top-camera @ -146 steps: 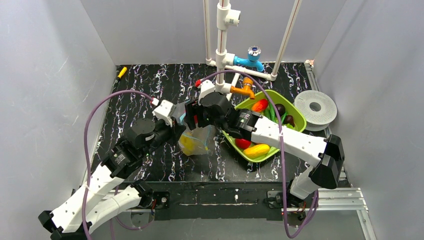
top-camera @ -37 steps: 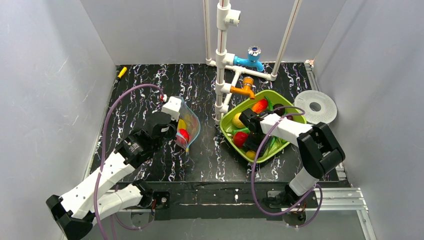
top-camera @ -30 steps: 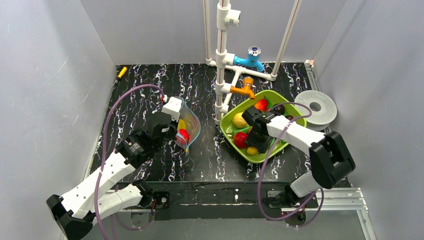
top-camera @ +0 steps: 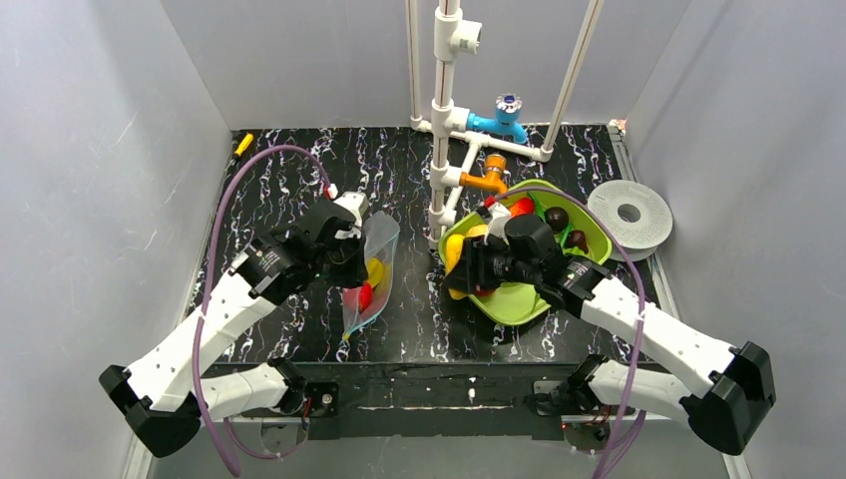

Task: Place the food in the zip-top bag and seal the zipper
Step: Place the fake fruit in the zipper food storage bag.

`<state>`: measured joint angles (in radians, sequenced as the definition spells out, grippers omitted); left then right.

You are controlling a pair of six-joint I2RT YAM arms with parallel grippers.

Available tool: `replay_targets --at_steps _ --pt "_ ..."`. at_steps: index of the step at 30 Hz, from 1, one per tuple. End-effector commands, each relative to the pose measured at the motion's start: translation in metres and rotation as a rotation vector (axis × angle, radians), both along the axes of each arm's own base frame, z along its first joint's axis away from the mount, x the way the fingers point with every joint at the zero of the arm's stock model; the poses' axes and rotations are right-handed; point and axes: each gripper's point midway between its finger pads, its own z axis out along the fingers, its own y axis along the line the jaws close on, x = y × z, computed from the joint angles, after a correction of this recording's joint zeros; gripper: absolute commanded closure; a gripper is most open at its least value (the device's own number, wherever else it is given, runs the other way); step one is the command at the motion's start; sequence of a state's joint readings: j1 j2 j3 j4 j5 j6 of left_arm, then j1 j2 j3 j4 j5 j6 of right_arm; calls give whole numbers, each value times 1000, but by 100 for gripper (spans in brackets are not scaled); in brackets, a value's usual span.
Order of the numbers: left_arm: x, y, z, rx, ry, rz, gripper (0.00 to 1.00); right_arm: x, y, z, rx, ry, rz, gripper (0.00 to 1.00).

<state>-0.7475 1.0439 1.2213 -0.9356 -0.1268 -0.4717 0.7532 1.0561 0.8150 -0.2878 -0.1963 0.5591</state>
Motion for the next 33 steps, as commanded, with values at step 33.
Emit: replay_targets --at_steps 33 --pt "-30 -15 34 -347 57 131 100 -39 114 85 94 -98 101 83"
